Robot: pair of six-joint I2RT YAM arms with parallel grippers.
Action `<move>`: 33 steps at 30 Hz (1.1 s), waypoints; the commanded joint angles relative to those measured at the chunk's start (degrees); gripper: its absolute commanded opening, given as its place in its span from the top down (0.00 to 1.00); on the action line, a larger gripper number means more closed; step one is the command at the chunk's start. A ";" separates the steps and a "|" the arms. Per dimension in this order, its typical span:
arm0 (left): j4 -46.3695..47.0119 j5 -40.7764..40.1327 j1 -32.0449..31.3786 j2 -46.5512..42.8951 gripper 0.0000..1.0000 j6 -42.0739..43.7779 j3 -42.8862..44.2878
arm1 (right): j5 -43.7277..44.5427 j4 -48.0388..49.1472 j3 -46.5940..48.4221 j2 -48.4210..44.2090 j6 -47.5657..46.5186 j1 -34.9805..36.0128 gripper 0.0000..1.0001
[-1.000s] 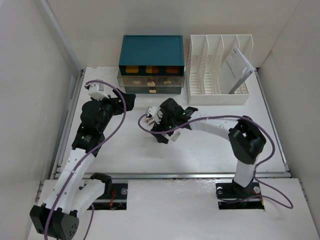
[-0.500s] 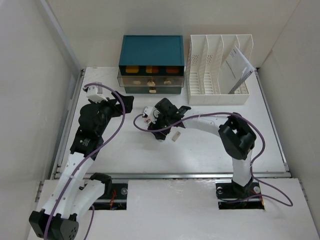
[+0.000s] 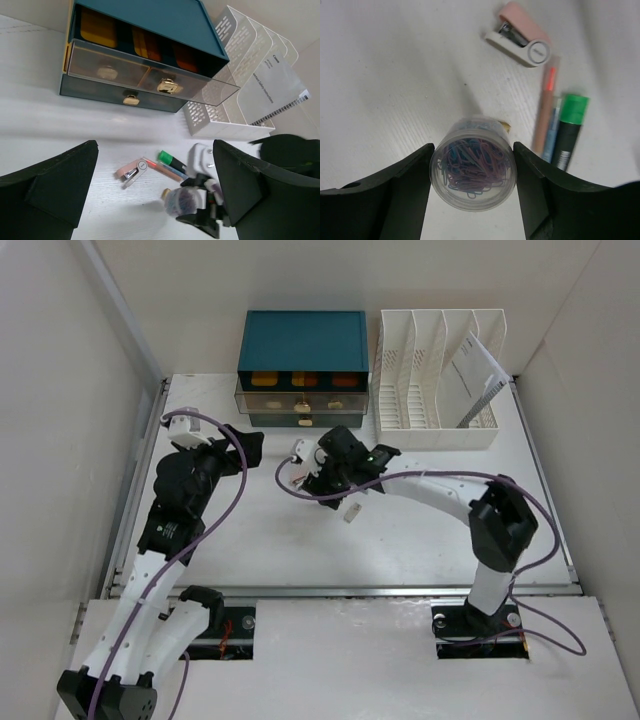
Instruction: Organize the desk
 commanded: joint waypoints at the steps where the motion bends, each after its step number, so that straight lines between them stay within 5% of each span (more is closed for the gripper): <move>1: 1.87 -0.96 0.08 -1.37 0.01 0.97 -0.09 | 4.90 -0.40 4.41 -7.57 -2.28 0.09 0.93; 10: 1.87 -0.96 0.08 -1.37 0.01 1.50 -0.61 | 16.40 -3.65 17.41 -10.40 -5.71 0.09 1.00; 21: 1.87 -0.96 0.08 -1.90 0.01 2.02 -0.61 | 28.80 -0.41 38.23 -0.47 -5.63 -2.80 1.00; 33: 1.87 -0.96 0.08 -1.90 0.01 2.03 -0.61 | 26.97 -4.80 57.58 13.93 -1.94 -10.28 1.00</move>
